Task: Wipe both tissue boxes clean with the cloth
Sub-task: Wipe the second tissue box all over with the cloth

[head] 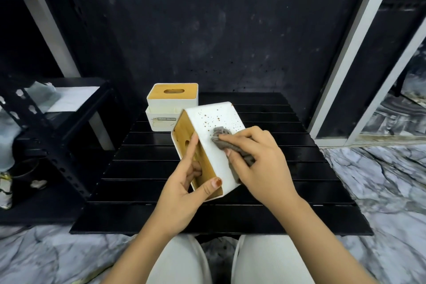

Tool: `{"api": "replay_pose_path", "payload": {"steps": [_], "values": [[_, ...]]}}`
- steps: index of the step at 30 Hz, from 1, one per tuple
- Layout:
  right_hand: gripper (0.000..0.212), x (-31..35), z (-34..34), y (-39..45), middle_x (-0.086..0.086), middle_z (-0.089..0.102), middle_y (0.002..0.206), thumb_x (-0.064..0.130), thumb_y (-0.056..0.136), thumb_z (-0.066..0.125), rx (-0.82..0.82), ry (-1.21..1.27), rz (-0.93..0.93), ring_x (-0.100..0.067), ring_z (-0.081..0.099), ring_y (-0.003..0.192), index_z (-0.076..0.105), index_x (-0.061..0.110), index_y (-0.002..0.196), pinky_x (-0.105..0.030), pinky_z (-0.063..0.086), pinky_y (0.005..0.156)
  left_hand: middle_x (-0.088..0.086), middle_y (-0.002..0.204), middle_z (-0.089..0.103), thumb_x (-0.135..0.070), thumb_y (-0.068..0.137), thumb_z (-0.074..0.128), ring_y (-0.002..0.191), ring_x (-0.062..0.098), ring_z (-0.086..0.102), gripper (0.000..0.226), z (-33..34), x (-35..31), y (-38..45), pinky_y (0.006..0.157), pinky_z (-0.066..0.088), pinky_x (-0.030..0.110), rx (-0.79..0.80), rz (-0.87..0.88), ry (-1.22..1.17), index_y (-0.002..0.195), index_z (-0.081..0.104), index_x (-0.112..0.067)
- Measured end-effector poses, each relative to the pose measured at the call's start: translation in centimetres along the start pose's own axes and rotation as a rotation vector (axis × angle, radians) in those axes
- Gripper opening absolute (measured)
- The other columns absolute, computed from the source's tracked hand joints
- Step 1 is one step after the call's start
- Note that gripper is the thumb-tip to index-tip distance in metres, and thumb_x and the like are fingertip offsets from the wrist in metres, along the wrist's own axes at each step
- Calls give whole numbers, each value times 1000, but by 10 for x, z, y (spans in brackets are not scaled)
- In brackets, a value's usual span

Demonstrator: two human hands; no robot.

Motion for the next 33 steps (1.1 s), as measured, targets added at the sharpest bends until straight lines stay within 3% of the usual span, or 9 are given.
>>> {"api": "replay_pose_path", "payload": {"steps": [5,8,11,14,16,20,24,29,33], "values": [[27,-18,-6,5,14,55,95,19,85,62,-9,75,133,-10,52,91,67,34,107,-25,50,72,2,117,61,-52,64,72,112,14,58,82,-2,3,0,101,44,32,-24,-16,35,126,22,-74],[28,-21,-6,8,14,54,98,12,85,63,3,204,243,2,53,93,68,31,105,-8,44,75,-3,108,64,-58,74,62,106,5,60,68,2,1,-1,90,43,16,-101,-32,60,125,21,-75],[26,-22,-5,10,14,55,101,13,85,63,-6,225,301,4,53,95,68,32,103,-8,46,77,-14,101,65,-53,84,50,99,-8,59,57,8,-2,-2,78,41,2,-183,-36,99,128,18,-70],[25,-24,-5,9,16,55,101,15,85,63,-17,257,348,3,53,95,69,32,103,-21,53,76,-28,123,53,-50,88,50,113,-14,50,55,12,-6,0,84,40,0,-165,-2,86,132,20,-62],[25,-25,-6,7,15,54,101,14,85,63,-32,267,356,4,52,95,69,30,104,-18,52,75,-32,131,47,-44,84,51,117,-14,48,55,10,-9,4,88,41,3,-161,16,33,132,28,-57],[27,-23,-6,3,14,54,100,11,85,63,-52,269,317,4,52,94,68,30,105,-8,46,76,-11,127,58,-36,81,55,103,-12,58,51,8,-19,11,82,47,7,-174,2,-62,126,35,-52],[35,-21,-5,-2,16,51,96,9,86,60,-49,162,240,-5,50,90,64,33,112,-14,47,73,5,129,57,-31,75,56,98,-10,61,58,8,-24,13,73,45,3,-169,-18,-69,123,33,-54],[32,-4,2,-11,10,54,101,27,86,48,-42,-68,-16,-10,41,93,60,36,114,-36,49,69,-7,116,62,-30,76,55,98,-9,62,60,5,-25,13,73,46,4,-135,-16,-75,129,33,-49],[33,11,11,-5,7,54,105,31,86,43,-11,-54,-66,-15,45,91,60,35,114,-40,50,66,-13,113,63,-28,79,54,100,-7,62,59,7,-28,14,75,46,4,-103,-16,-77,130,33,-49]]}}
Point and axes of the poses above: each hand's wrist, its own y-axis towards the middle knuckle, its own z-axis out of the palm, x = y × z, the point moved 2 cm from there along y, towards the middle knuckle
